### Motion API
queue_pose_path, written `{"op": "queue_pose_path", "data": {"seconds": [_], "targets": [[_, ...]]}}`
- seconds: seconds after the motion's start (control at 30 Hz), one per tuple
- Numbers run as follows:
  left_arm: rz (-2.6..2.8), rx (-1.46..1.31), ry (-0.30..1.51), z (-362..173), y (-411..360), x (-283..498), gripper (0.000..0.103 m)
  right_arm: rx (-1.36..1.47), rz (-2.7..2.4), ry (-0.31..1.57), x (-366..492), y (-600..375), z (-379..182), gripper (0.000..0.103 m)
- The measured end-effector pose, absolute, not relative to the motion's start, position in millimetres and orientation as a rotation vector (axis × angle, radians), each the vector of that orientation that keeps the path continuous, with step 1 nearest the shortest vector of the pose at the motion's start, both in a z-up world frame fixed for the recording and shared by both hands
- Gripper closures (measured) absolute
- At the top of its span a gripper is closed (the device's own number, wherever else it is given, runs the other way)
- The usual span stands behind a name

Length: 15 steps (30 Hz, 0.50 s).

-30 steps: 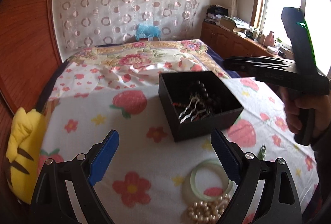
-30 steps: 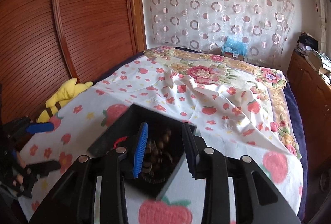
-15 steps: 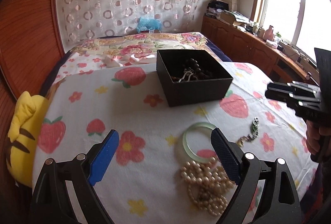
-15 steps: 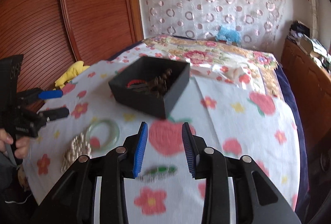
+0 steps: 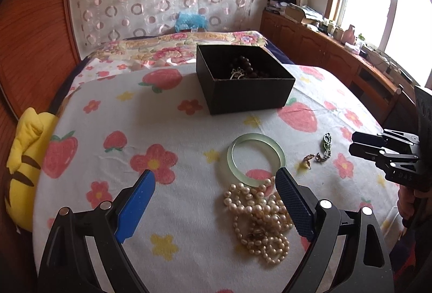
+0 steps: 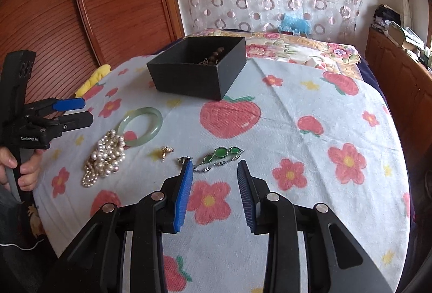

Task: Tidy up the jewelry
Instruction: 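Withdraw both tools from the box back to the remaining jewelry, then grasp the green-stone earrings with the right tool while the left tool approaches the jade bangle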

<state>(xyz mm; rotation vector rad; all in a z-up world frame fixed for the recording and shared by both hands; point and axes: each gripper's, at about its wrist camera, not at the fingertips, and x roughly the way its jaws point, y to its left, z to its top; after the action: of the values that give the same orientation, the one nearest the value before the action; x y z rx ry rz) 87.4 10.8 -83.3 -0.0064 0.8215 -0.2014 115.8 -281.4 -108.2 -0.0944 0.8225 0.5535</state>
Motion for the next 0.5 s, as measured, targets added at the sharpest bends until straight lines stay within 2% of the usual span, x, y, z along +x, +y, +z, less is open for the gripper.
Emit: {"op": "queue_pose_path", "data": {"seconds": [0.07,0.5], "targets": [[-0.202,-0.006,0.836,-87,10,94,0.016,-0.089,0.552,0.838,123,-280,-111,0.078],[-0.198,0.018,0.833,-87,6,105,0.016,-0.072,0.548,0.937,155,-257,-123,0.078]]}}
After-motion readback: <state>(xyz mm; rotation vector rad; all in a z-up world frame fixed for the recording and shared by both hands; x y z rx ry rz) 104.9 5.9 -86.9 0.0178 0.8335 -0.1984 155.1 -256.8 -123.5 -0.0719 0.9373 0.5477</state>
